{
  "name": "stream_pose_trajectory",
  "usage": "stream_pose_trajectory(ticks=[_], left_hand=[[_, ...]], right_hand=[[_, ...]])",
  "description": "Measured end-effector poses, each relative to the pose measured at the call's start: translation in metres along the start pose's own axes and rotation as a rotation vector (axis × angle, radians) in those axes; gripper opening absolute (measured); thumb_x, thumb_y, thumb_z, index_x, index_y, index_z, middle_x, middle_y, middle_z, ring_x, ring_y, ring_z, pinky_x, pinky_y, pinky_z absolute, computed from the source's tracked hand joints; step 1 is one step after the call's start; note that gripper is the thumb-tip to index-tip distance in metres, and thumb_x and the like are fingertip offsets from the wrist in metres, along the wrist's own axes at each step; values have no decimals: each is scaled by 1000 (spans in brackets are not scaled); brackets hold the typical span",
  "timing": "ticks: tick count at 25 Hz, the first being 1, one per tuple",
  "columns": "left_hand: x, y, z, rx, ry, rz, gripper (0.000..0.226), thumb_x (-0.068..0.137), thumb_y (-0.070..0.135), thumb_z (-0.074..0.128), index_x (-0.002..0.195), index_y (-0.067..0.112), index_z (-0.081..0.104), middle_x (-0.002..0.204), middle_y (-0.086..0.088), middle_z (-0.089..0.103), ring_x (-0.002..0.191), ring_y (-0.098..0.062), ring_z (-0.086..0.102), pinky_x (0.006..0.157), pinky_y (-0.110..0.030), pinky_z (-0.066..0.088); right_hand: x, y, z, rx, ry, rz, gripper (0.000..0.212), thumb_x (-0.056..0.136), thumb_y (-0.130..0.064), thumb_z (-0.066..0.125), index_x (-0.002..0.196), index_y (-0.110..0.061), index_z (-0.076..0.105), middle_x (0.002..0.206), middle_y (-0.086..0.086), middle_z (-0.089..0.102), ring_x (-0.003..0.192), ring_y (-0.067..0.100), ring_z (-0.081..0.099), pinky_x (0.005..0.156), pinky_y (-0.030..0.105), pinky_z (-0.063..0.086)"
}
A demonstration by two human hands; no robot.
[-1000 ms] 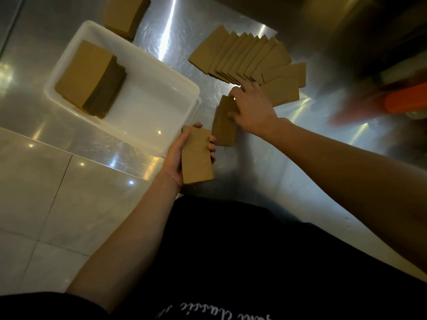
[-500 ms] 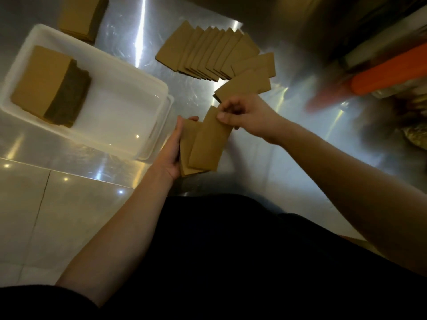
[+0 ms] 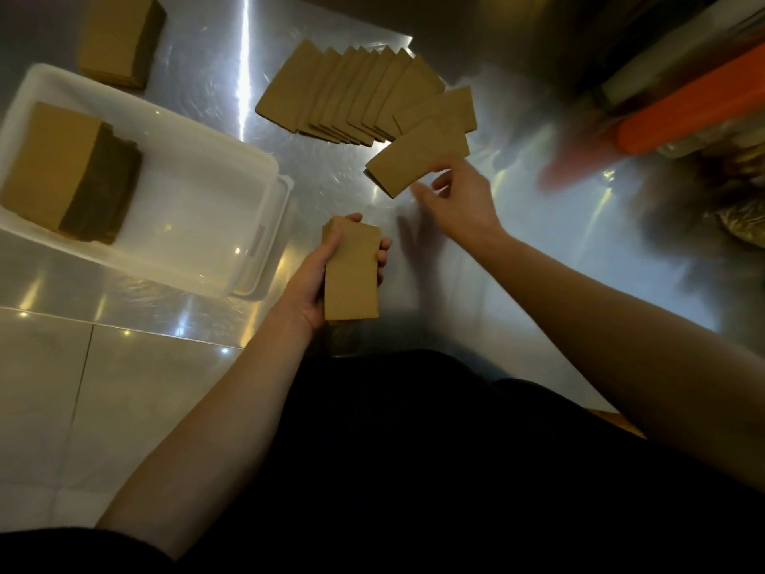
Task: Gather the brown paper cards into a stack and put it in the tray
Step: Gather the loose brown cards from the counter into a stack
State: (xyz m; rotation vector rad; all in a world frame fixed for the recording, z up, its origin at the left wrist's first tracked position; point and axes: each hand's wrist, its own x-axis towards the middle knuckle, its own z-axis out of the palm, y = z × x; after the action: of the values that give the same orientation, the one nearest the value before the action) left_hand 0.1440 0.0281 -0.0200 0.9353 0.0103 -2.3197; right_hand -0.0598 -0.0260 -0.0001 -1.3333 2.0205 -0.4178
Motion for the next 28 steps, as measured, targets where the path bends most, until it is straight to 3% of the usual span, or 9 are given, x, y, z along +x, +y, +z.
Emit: stream_pose_trajectory(ticks=[7,13,15,17,20,22,24,26,28], left_hand=[[2,12,2,-60,29,7,34,85,36,65,114,23,52,115,-21,62,93,-28,64,81,-40,55],[14,34,11,-42,13,31,35,86,36,63,117,24,50,113,-19,61,94,-26,63,80,-39,56],[19,42,16,-32,14,26,34,86,35,62,117,24,50,112,-18,62,94,-26,63,80,-39,56],[25,48,20,-26,6,31,38,84,35,65,117,25,50,112,-17,62,94,-26,63,80,-39,56],[34,51,23,-21,-34,26,47,78,35,73,118,26,50,112,-17,63,95,-25,63,82,-39,55],[38,50,24,-22,-50,21,47,77,35,76,116,26,52,113,-16,63,95,-25,63,82,-39,55],[41,48,26,-23,-62,11,47,76,34,78,115,26,53,113,-16,62,95,-25,64,81,-39,56],[43,47,28,-11,-63,7,50,73,34,80,114,25,53,113,-17,61,94,-25,64,81,-39,56],[43,47,31,7,-58,13,51,71,33,82,113,25,54,111,-17,62,94,-25,63,81,-38,56]], right_hand=[[62,3,-1,-234,2,87,64,80,-55,66,124,-11,50,128,13,46,114,30,51,94,44,48],[65,-11,14,-408,44,68,77,73,-59,71,127,-11,45,128,13,47,117,31,46,93,44,46],[65,-8,11,-277,24,121,77,73,-52,75,129,-10,43,128,11,50,117,30,50,94,43,46],[62,-4,2,24,-28,193,72,76,-41,77,130,-11,40,130,9,53,116,27,53,95,40,47],[54,8,-18,287,-14,254,67,78,-35,77,130,-15,40,127,6,54,108,21,57,89,31,49],[55,13,-29,327,2,285,69,79,-34,77,133,-16,39,122,5,56,101,17,57,88,30,48],[63,17,-33,317,12,327,74,78,-35,78,136,-14,37,130,8,54,109,22,58,93,32,47],[71,19,-28,241,11,345,77,74,-41,79,134,-13,38,132,9,53,113,26,58,95,37,49],[73,21,-18,98,7,337,75,71,-51,77,127,-16,41,124,5,56,103,25,62,89,41,53]])
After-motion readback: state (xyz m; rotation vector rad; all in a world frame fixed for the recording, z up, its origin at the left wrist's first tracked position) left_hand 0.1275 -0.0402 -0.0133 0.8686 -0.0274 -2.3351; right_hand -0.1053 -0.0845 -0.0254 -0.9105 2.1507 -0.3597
